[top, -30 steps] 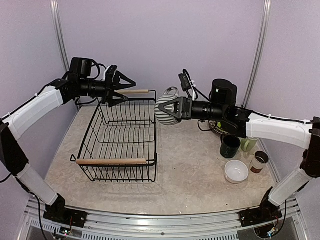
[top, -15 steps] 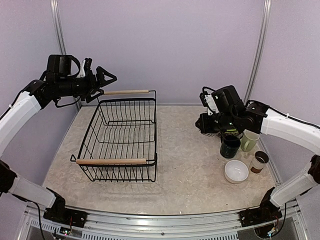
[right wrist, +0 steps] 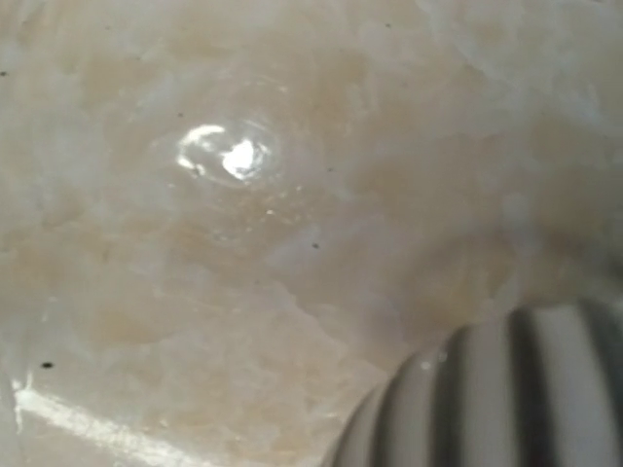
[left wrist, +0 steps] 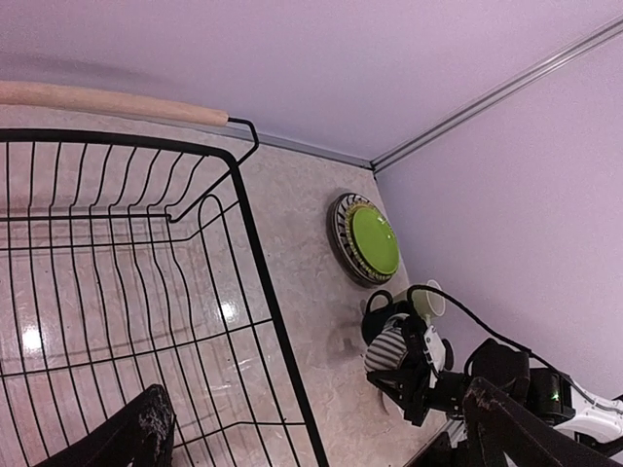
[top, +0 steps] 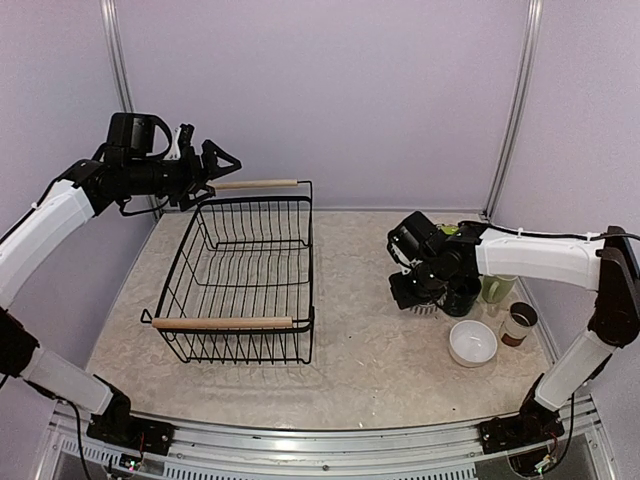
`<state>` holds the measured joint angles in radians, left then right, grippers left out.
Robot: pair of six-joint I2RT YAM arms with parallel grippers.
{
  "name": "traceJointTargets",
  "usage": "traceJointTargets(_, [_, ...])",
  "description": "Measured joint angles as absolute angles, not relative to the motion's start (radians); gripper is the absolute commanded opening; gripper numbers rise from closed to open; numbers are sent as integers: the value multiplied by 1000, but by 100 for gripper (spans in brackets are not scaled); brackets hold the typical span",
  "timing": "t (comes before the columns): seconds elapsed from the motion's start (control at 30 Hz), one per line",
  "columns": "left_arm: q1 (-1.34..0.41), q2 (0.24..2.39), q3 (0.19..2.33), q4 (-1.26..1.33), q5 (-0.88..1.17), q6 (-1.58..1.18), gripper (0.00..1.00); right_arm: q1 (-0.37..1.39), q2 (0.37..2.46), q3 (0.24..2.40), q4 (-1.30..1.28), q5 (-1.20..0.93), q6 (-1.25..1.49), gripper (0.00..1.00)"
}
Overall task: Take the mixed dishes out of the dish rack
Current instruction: Place the cup at the center of the board.
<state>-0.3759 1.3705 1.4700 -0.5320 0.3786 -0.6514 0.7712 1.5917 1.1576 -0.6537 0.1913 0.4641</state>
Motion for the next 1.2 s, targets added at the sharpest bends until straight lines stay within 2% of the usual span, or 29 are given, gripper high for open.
traceJointTargets(0.63, [-376,1364,1469,-531,402,-664,99,712,1668,1019,-515,103,465,0])
traceJointTargets(0.77, [-376,1351,1456,-530,404,-661,99,707,1674,1015,-506,93,468,19])
traceJointTargets(0.93, [-376,1350,1446,-524,411,-649,99,705,1656,1015,-502,101,475,48])
traceJointTargets(1.0, [-376,1349,1446,-523,411,-645,99,704,1621,1016,-506,110,471,61])
traceJointTargets(1.2, [-376,1326,1446,-522,392,-625,99,704,1450,1059,-536,129,461,86])
